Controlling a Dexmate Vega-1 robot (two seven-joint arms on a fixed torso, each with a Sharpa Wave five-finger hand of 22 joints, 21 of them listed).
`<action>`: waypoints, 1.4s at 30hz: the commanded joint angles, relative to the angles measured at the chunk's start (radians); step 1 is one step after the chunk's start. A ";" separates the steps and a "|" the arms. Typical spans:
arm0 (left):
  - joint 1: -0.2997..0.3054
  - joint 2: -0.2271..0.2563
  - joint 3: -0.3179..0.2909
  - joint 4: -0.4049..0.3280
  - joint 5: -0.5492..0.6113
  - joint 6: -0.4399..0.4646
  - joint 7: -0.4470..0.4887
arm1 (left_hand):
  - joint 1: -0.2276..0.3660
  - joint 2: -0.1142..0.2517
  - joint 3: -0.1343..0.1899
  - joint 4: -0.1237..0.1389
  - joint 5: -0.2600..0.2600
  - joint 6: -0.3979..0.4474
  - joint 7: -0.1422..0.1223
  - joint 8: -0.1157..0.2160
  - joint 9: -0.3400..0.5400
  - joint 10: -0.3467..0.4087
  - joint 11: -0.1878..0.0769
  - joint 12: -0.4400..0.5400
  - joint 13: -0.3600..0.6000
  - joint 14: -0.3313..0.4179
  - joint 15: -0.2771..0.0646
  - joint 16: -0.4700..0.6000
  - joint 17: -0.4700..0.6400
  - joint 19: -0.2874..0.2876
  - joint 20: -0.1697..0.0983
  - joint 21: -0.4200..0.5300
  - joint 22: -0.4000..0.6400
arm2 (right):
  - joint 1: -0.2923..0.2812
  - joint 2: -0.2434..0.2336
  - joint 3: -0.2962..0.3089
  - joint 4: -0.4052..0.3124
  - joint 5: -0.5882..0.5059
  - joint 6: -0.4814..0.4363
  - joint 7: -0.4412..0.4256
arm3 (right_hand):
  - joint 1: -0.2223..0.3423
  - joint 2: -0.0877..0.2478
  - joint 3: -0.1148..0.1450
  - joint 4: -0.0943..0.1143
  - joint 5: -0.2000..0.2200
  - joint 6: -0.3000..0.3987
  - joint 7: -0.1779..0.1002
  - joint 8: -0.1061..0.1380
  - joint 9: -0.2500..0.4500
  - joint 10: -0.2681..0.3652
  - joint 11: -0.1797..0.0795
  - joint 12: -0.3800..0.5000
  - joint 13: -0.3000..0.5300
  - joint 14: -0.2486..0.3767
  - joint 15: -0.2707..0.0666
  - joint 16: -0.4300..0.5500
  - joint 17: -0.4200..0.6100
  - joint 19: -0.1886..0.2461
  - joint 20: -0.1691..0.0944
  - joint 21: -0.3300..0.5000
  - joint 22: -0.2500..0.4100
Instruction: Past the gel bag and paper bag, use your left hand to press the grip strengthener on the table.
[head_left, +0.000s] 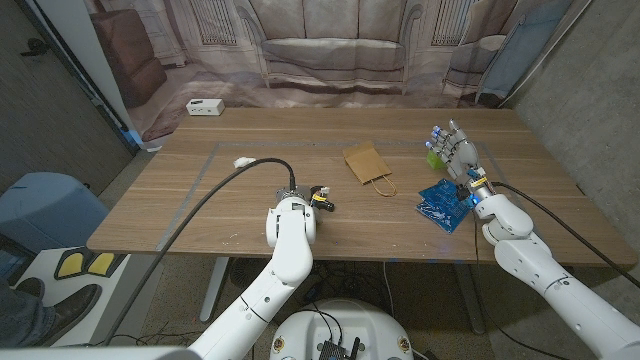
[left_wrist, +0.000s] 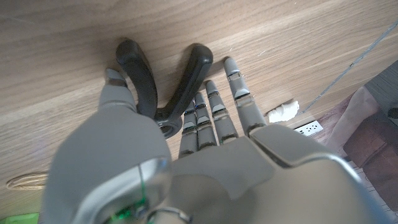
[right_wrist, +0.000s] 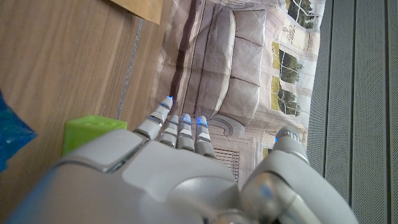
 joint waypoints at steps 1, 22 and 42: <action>-0.026 0.018 0.029 0.020 0.002 0.045 -0.027 | 0.078 0.012 0.036 -0.016 0.018 0.017 -0.005 0.001 0.002 0.021 -0.008 0.002 0.003 0.023 -0.013 -0.002 0.003 0.024 -0.009 -0.001 0.000 | 0.011 0.014 -0.002 0.018 0.008 0.003 0.005 | 0.012 0.001 -0.004 0.000 0.005 0.008 -0.001 0.001 0.006 0.008 -0.002 0.002 0.003 0.012 0.004 0.001 0.001 0.014 0.002 -0.002 0.002; -0.050 0.038 0.050 0.034 -0.032 0.057 -0.038 | 0.287 0.044 0.142 -0.018 0.039 0.053 0.012 0.004 0.006 0.057 0.004 0.003 0.009 0.056 -0.014 -0.005 0.004 0.082 -0.035 0.005 -0.001 | 0.018 0.035 -0.002 0.042 0.025 0.009 0.015 | 0.011 0.001 -0.006 0.001 0.004 0.015 0.000 0.002 0.006 0.016 -0.001 0.003 0.004 0.019 0.004 0.002 0.002 0.020 0.004 -0.001 0.003; -0.030 0.054 0.032 -0.018 -0.065 0.093 0.060 | 0.393 0.047 0.213 -0.006 0.042 0.148 0.016 0.024 0.012 0.151 0.002 0.027 0.019 0.178 -0.053 0.013 0.007 0.188 -0.112 0.040 0.001 | 0.025 0.039 -0.008 0.043 0.018 0.010 0.015 | 0.011 0.002 -0.007 0.001 0.004 0.015 0.000 0.001 0.006 0.017 -0.001 0.001 0.004 0.022 0.005 0.001 0.003 0.024 0.003 -0.001 0.003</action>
